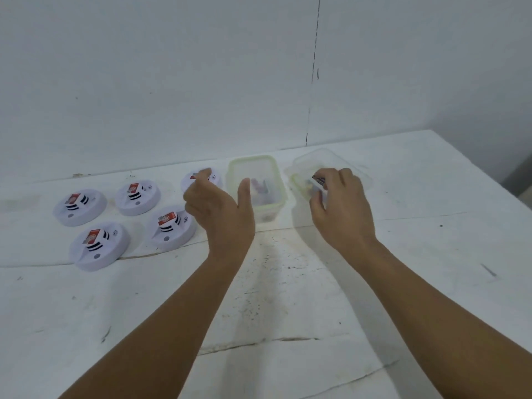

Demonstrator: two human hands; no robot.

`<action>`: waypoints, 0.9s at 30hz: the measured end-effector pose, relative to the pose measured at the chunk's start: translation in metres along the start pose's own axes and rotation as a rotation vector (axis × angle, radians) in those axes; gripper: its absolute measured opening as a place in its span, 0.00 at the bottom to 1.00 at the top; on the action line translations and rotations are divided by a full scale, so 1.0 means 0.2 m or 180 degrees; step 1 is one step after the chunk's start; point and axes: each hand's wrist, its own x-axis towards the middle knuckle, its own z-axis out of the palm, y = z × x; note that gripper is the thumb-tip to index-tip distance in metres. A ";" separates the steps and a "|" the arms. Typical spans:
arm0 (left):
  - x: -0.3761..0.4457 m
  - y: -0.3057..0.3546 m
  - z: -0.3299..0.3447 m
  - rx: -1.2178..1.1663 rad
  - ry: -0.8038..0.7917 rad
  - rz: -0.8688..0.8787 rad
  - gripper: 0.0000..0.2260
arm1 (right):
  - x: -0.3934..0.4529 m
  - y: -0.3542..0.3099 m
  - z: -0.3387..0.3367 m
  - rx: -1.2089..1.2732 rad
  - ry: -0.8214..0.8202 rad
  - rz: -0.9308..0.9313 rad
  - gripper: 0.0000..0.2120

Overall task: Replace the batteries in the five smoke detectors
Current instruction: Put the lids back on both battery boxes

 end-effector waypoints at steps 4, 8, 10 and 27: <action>-0.15 0.06 -0.03 -0.0325 -0.0194 0.0196 0.21 | 0.02 0.08 -0.05 -0.0629 0.0265 -0.0019 0.20; -0.30 0.12 -0.07 -0.0782 -0.0881 0.0231 0.09 | 0.03 0.16 -0.06 -0.1251 -0.0549 0.0118 0.22; -0.35 0.15 -0.08 -0.0909 -0.1506 0.0079 0.06 | 0.02 0.16 -0.06 -0.1412 -0.0940 0.0157 0.18; -0.40 0.11 -0.18 -0.1516 -0.2619 -0.1600 0.07 | -0.19 -0.16 -0.19 0.0733 -0.1856 0.0326 0.07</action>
